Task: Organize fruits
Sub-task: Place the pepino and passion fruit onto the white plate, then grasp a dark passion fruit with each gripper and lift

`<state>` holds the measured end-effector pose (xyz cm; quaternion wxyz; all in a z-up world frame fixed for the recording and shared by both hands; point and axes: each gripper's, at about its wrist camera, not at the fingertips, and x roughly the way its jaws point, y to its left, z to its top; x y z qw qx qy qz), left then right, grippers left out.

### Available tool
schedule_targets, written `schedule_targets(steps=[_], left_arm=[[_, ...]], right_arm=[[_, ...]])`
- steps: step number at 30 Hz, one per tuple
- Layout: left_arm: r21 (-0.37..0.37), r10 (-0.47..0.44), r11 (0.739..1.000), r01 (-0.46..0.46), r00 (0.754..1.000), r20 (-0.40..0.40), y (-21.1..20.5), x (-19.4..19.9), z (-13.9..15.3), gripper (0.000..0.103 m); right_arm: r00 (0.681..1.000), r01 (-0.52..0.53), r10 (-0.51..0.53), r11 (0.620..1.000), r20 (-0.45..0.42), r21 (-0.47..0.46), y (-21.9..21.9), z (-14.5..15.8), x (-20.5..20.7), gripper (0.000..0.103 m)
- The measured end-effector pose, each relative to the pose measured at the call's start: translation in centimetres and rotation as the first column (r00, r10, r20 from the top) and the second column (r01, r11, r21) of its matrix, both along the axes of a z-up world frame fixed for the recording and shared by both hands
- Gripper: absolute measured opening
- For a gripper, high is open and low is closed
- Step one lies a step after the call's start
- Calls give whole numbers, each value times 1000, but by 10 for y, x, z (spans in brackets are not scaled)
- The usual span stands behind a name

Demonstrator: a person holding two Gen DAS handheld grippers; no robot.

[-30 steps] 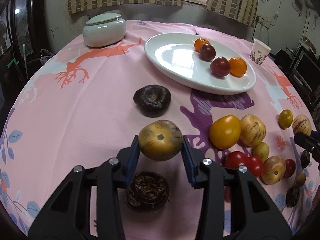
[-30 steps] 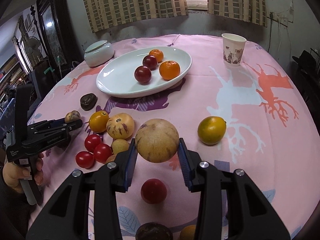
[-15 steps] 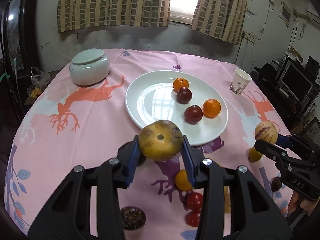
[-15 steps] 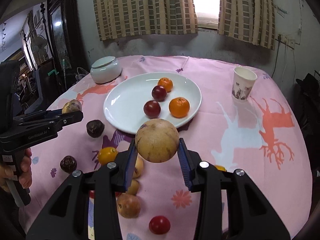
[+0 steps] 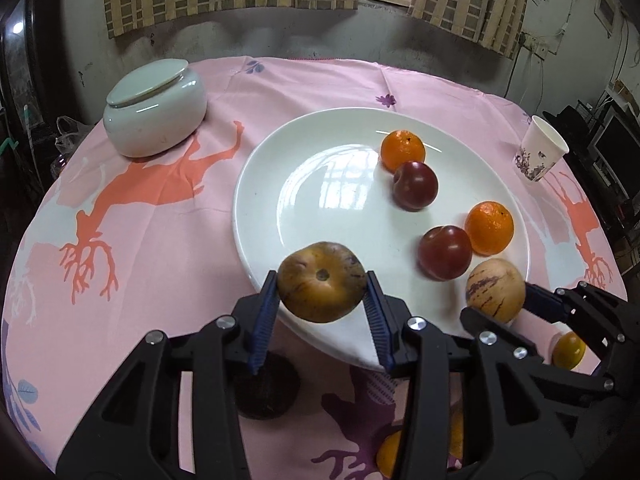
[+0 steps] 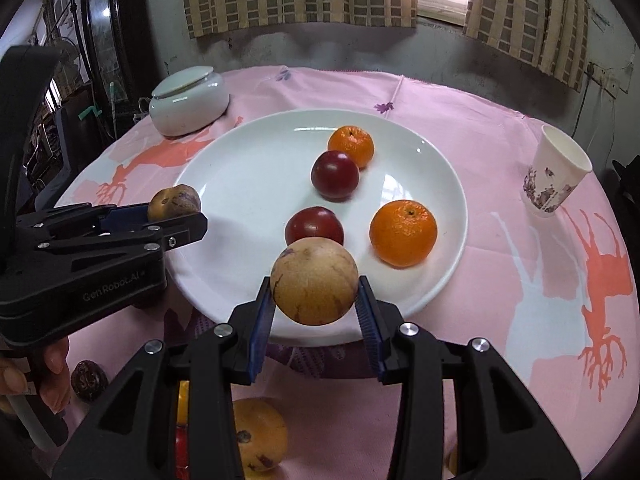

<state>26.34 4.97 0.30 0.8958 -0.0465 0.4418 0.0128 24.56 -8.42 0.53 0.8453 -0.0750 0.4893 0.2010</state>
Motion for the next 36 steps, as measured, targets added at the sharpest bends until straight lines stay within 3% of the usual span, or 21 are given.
schedule_targets(steps=[1,2,3,4,5,8,14,17,21,24,29,33,36], left_arm=[[15,16,1000,-16,1000,8,0,-1,2,71],[21,33,999,-33,999,35,0,-5,6,79],[12,39,999,-40,998,58,1,-9,11,81],[-2,36,999,-36,997,70,2,-13,16,81],[-11,31,999,-30,997,71,2,-17,20,81],[-25,37,999,-35,995,97,7,-34,33,81],[-34,54,998,-49,986,160,15,-86,51,92],[-62,84,995,-74,981,174,20,-112,50,93],[-116,108,989,-90,982,157,20,-138,39,95],[-97,88,992,-76,988,125,12,-148,29,95],[-78,79,994,-71,992,104,1,-159,18,96],[-95,46,995,-40,997,65,-8,-162,6,97],[-85,31,996,-26,998,50,-13,-161,2,97]], right_arm=[[1000,-4,3,1000,-18,-13,3,-4,2,42],[1000,-8,7,1000,-26,-26,5,-6,3,42],[1000,-7,7,999,-9,-32,5,-4,0,46],[1000,-1,2,999,13,-35,4,-1,-3,60],[999,10,-9,999,46,-33,1,5,-8,64],[995,13,-11,1000,103,-20,-12,25,-21,64],[991,62,-69,996,114,64,-68,60,-58,64],[986,109,-119,990,115,90,-101,69,-80,65],[972,199,-216,967,98,156,-144,72,-105,68],[957,253,-272,952,99,172,-168,69,-120,73],[937,318,-342,920,70,230,-203,62,-132,73],[937,337,-347,929,44,151,-214,56,-142,73],[959,277,-280,958,36,75,-210,45,-156,73]])
